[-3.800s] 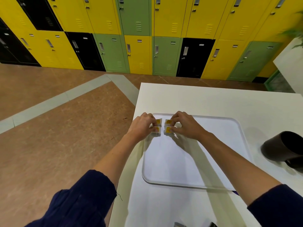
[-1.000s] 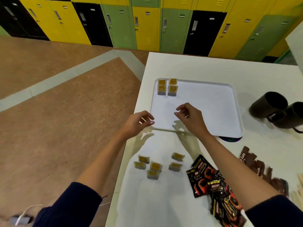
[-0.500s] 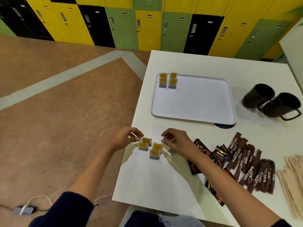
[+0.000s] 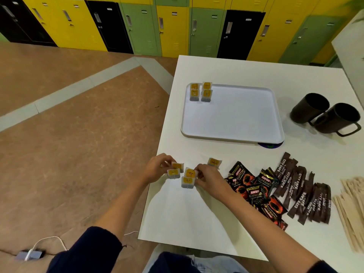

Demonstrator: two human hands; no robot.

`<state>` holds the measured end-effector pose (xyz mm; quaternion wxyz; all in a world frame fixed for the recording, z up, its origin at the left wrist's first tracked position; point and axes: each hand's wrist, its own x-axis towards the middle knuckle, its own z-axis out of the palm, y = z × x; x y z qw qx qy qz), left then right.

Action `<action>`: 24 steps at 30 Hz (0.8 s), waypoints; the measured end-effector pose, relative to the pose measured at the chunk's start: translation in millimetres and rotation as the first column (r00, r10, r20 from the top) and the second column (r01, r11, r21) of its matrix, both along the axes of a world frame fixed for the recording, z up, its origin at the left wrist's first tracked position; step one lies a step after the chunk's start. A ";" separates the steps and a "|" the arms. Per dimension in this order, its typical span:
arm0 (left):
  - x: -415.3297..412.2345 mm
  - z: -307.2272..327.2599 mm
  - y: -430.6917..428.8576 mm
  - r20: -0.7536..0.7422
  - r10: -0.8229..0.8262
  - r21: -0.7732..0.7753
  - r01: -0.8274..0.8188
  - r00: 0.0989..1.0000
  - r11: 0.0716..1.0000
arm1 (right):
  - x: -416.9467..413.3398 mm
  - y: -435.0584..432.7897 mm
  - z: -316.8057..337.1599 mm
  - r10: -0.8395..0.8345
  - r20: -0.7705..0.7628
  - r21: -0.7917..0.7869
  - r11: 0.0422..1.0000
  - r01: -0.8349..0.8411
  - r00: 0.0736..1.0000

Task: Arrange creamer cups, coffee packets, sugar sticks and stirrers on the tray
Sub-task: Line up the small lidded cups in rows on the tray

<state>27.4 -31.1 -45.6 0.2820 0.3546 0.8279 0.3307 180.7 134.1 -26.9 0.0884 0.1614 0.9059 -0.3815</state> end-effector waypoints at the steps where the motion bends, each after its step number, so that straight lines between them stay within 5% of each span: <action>1: -1.0 -0.2 2.2 -0.009 0.004 0.008 -0.004 1.000 1.000 | -0.7 -2.2 -0.8 -0.021 -0.009 0.012 1.000 0.021 1.000; 14: -39.3 20.4 31.6 0.000 0.009 0.130 -0.009 1.000 0.991 | -29.1 15.2 35.2 -0.351 -0.168 -0.164 0.931 0.325 0.921; 24: -85.6 30.2 99.6 -0.005 0.137 0.223 -0.133 0.991 0.966 | -90.8 99.6 48.5 -0.366 -0.191 -0.125 0.929 0.347 0.911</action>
